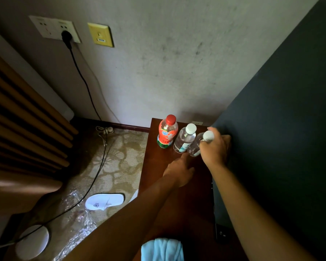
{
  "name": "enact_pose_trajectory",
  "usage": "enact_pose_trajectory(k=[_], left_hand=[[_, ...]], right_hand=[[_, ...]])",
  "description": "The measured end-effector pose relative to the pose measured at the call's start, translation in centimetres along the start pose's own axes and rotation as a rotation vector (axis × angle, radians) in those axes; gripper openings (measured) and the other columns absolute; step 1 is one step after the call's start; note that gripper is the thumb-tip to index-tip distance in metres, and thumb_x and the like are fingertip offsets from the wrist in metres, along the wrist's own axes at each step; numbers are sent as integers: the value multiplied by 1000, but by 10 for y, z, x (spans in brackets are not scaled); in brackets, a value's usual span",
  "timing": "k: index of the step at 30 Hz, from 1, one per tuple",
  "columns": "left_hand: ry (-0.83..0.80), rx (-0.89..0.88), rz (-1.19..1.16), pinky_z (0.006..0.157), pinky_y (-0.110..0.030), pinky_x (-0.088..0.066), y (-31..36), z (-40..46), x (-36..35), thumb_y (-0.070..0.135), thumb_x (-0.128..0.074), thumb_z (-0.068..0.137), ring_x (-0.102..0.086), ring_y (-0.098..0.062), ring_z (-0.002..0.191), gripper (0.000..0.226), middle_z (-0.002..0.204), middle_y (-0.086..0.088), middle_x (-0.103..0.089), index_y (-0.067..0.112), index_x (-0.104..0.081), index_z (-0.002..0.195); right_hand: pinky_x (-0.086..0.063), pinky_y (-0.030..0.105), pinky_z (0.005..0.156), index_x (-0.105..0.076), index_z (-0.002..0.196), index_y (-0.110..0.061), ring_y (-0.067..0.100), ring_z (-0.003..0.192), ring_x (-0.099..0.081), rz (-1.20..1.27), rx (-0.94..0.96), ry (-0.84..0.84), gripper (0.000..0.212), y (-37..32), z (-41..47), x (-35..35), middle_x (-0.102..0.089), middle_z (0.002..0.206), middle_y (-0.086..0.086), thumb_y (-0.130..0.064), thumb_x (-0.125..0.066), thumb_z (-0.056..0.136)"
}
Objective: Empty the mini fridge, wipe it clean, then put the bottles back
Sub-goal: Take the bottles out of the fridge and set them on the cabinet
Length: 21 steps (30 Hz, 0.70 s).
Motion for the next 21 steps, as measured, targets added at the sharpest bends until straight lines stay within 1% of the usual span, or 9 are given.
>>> enact_pose_trajectory(k=[2, 5, 8, 11, 14, 16, 17, 19, 21], left_hand=[[-5, 7, -4, 94, -44, -53, 0, -3, 1, 34, -59, 95, -59, -28, 118, 65, 135, -8, -57, 33, -26, 150], [6, -4, -15, 94, -40, -53, 1, -8, 3, 34, -58, 95, -59, -26, 117, 62, 133, -6, -59, 33, -29, 149], [15, -10, -26, 95, -42, -53, 0, -16, 6, 34, -57, 96, -60, -25, 116, 60, 132, -6, -60, 33, -30, 150], [32, -13, -38, 93, -42, -54, -2, -24, 12, 34, -57, 96, -61, -24, 114, 58, 130, -5, -62, 33, -32, 148], [68, -23, -73, 93, -42, -55, -3, -31, 19, 33, -58, 96, -63, -22, 111, 54, 129, -3, -63, 30, -38, 146], [90, -39, -71, 92, -41, -56, -2, -38, 23, 33, -58, 96, -63, -20, 110, 51, 127, -1, -64, 29, -42, 144], [98, -50, -71, 91, -40, -56, -1, -42, 24, 32, -58, 96, -64, -18, 108, 48, 126, 1, -65, 30, -44, 142], [113, -70, -70, 88, -37, -57, 1, -50, 25, 32, -57, 96, -65, -16, 104, 42, 123, 3, -66, 33, -49, 137], [142, -71, -47, 85, -34, -58, 2, -58, 26, 31, -56, 96, -66, -14, 100, 38, 120, 4, -67, 34, -52, 133]], right_hand=[[-40, 31, 80, -52, 134, -33, 31, 119, -47, -9, 10, -4, 52, 1, -2, 1, -43, 129, 11, -16, -64, 86], [-46, 36, 88, -48, 138, -36, 31, 119, -48, 27, 3, -17, 56, 1, -5, 1, -41, 130, 10, -18, -63, 87], [-48, 40, 91, -46, 138, -38, 32, 115, -51, 84, -16, -9, 56, 2, -10, 4, -40, 130, 10, -17, -61, 88], [-49, 47, 96, -42, 142, -33, 35, 118, -50, 118, -73, 16, 60, 8, -16, 11, -40, 134, 13, -16, -61, 88], [-48, 50, 98, -46, 139, -28, 36, 119, -51, 118, -85, 22, 53, 13, -24, 18, -43, 134, 14, -16, -60, 89], [-48, 47, 96, -53, 133, -24, 34, 117, -52, 132, -71, 18, 45, 17, -32, 22, -48, 131, 13, -17, -59, 89], [-49, 43, 94, -56, 130, -22, 33, 116, -53, 138, -66, 16, 41, 19, -36, 23, -51, 129, 13, -17, -58, 89], [-45, 32, 83, -59, 125, -19, 31, 112, -55, 139, -74, 30, 35, 26, -44, 28, -55, 126, 12, -19, -58, 90], [-41, 30, 77, -60, 120, -19, 30, 110, -56, 139, -84, 40, 30, 33, -54, 32, -57, 123, 11, -23, -58, 90]])
Point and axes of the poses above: each hand's wrist, its own z-axis towards the middle knuckle, its own x-axis out of the back of the hand, y = z × x, the point moved 8 cm from there along z, towards the middle knuckle
